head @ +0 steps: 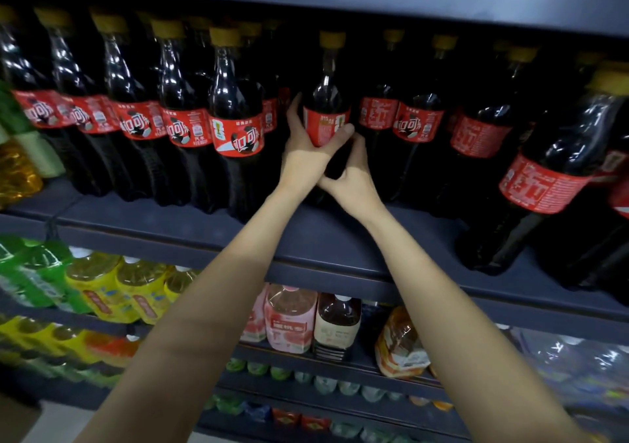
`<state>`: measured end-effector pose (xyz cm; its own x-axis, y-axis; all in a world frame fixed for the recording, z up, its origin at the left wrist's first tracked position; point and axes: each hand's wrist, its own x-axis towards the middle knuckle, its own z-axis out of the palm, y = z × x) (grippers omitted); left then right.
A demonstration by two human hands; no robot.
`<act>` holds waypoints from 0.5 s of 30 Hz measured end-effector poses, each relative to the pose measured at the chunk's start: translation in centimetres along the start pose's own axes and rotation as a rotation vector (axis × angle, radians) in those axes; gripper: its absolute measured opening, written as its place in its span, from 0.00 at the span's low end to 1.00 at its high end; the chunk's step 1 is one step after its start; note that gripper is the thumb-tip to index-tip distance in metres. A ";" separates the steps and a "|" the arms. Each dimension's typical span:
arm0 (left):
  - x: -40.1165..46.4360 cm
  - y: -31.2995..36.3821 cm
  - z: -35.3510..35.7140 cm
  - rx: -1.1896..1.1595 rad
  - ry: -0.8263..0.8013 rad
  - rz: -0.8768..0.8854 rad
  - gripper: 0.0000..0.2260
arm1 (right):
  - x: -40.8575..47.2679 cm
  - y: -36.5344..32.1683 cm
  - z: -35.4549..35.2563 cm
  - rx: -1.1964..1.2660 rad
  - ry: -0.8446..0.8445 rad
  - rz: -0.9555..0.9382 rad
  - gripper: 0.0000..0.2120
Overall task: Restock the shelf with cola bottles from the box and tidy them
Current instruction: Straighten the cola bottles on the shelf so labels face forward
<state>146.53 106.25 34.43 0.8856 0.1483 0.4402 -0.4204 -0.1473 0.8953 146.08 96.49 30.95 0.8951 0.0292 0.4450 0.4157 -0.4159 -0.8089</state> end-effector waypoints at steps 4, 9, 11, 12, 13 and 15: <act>-1.3 0.5 -0.9 0.125 -0.071 0.076 0.33 | -0.1 0.4 -0.9 0.017 0.017 0.021 0.41; -6.8 1.4 -4.1 0.445 0.222 0.584 0.21 | 1.9 -1.0 2.6 -0.379 0.250 0.087 0.43; -7.1 0.7 -6.1 0.623 0.365 0.758 0.17 | 3.4 -1.5 3.9 -0.481 0.279 0.153 0.42; -6.7 0.2 -7.1 0.696 0.422 0.770 0.17 | 4.1 -1.6 4.5 -0.513 0.286 0.174 0.42; -6.2 -0.1 -8.0 0.753 0.457 0.744 0.18 | 4.8 -1.6 4.9 -0.534 0.287 0.189 0.41; -5.6 -0.9 -9.4 0.835 0.452 0.686 0.21 | 6.2 -1.3 5.5 -0.552 0.287 0.214 0.39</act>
<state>140.12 114.77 31.83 0.3018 0.0979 0.9483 -0.3733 -0.9031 0.2121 151.95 102.18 32.68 0.8383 -0.3179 0.4430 0.0210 -0.7930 -0.6088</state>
